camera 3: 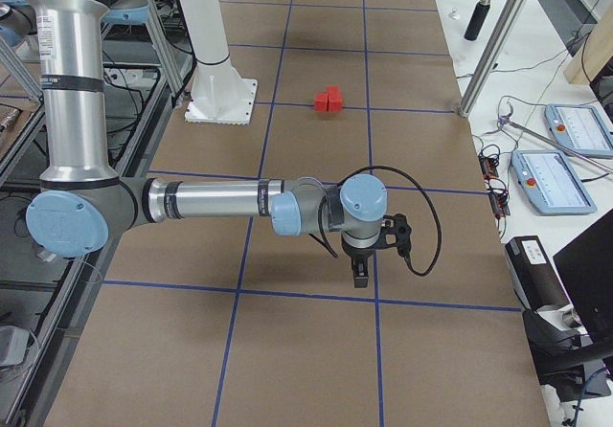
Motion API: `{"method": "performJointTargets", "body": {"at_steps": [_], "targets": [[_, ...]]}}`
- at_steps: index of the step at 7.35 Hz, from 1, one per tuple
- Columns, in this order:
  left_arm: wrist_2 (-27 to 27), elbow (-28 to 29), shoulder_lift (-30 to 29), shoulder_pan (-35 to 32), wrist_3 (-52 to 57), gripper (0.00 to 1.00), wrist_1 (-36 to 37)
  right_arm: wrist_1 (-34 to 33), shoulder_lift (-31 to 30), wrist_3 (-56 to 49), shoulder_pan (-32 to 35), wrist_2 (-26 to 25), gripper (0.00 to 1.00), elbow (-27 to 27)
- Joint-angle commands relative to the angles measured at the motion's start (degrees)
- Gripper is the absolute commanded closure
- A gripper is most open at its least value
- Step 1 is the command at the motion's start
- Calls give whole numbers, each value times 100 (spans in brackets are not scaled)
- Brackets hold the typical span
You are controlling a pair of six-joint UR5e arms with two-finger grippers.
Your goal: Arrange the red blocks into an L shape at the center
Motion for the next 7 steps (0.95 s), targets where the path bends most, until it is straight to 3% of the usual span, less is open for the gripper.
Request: {"method": "performJointTargets", "body": {"at_steps": [1, 7], "targets": [[6, -44, 18, 8, -325, 0, -20, 15, -58, 10, -6, 23, 0, 59], [6, -194, 17, 8, -325, 0, -257, 516, -260, -60, -85, 180, 0, 77]]}}
